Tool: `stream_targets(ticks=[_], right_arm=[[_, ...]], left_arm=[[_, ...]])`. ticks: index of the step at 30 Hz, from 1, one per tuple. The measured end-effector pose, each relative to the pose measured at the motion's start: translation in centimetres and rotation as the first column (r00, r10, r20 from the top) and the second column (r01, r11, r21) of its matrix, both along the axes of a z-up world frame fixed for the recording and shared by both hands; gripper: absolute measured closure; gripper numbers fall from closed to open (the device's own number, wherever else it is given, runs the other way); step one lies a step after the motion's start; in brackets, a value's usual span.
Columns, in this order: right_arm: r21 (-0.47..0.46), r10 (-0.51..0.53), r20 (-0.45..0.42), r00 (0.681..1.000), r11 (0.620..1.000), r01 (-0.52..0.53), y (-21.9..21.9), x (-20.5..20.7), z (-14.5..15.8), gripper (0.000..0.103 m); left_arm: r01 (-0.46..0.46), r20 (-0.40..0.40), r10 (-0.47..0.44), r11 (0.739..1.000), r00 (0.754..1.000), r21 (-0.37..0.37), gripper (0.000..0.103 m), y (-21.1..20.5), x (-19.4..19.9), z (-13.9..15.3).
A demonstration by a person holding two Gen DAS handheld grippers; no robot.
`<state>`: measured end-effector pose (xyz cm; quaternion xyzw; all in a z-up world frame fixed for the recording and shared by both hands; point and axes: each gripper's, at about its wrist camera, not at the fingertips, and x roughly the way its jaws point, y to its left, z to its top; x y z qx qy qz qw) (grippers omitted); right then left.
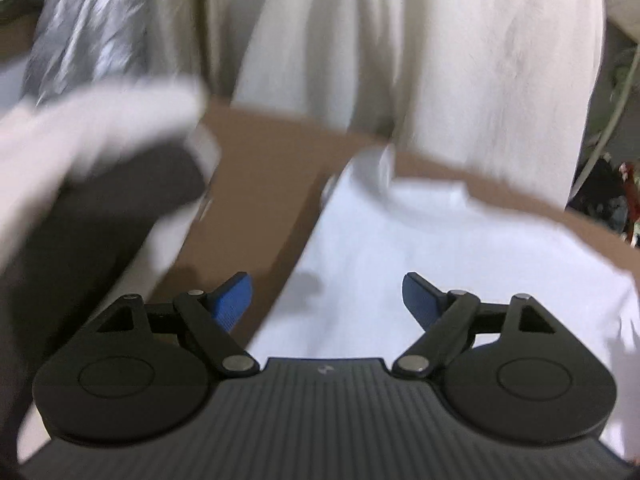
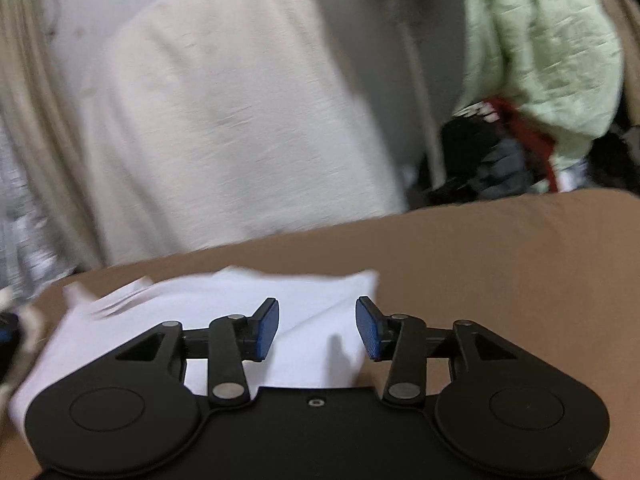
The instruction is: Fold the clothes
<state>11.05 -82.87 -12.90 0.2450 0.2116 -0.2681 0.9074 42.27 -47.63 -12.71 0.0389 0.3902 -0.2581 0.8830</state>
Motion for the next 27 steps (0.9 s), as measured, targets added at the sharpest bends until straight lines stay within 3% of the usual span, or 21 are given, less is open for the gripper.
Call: stream_targets(ticks=[2, 4, 6, 8, 10, 12, 15, 16, 19, 21, 23, 27], right_arm=[[0.049, 0.098, 0.001, 0.995, 0.994, -0.098, 1.1, -0.9, 0.5, 0.055], [0.069, 0.147, -0.015, 0.989, 0.987, -0.146, 2.3, -2.7, 0.7, 0.055], [0.111, 0.106, -0.014, 0.994, 0.988, -0.104, 3.4, -5.1, 0.4, 0.055], [0.237, 0.046, 0.030, 0.998, 0.970, -0.052, 4.3, -7.5, -0.8, 0.054], [0.366, -0.003, 0.088, 0.996, 0.930, -0.029, 5.9, -9.5, -2.6, 0.055], [0.478, -0.045, 0.131, 0.990, 0.878, -0.023, 7.7, -10.9, -4.4, 0.054], [0.579, -0.058, 0.152, 0.987, 0.814, -0.041, 10.0, -10.7, -6.2, 0.052], [0.623, -0.078, 0.162, 0.984, 0.781, -0.040, 10.5, -10.5, -7.1, 0.045], [0.747, -0.189, 0.141, 0.972, 0.665, 0.021, 10.6, -10.0, -10.4, 0.041], [0.774, -0.225, 0.098, 0.970, 0.630, 0.068, 10.5, -9.1, -12.3, 0.041], [0.760, -0.272, 0.126, 0.954, 0.644, 0.083, 10.4, -8.3, -13.1, 0.041], [0.673, -0.330, 0.185, 0.926, 0.729, 0.125, 10.2, -6.2, -13.6, 0.041]], left_arm=[[-0.060, -0.028, 0.060, 0.998, 0.998, -0.011, 0.020, 2.7, -2.0, -1.2], [-0.104, -0.080, 0.097, 0.991, 0.992, -0.088, 0.020, 5.8, -3.3, -2.3], [-0.147, -0.153, 0.121, 0.973, 0.981, -0.175, 0.020, 8.5, -4.4, -3.6], [-0.191, -0.314, 0.114, 0.955, 0.943, -0.226, 0.020, 10.6, -4.2, -5.2], [-0.304, -0.414, 0.152, 0.893, 0.897, -0.331, 0.020, 13.2, -4.2, -6.0], [-0.335, -0.443, 0.131, 0.844, 0.887, -0.419, 0.020, 14.4, -4.1, -6.7], [-0.301, -0.442, 0.086, 0.844, 0.893, -0.445, 0.020, 13.4, -3.8, -7.6], [-0.300, -0.439, 0.087, 0.844, 0.894, -0.444, 0.020, 12.8, -3.8, -8.1], [-0.326, -0.477, 0.080, 0.825, 0.875, -0.461, 0.020, 10.9, -2.7, -10.1], [-0.347, -0.492, 0.081, 0.807, 0.867, -0.477, 0.020, 10.0, -2.1, -11.0], [-0.352, -0.492, 0.077, 0.794, 0.867, -0.496, 0.020, 9.6, -1.5, -11.2], [-0.343, -0.455, 0.087, 0.785, 0.886, -0.516, 0.020, 8.9, -0.3, -11.5]])
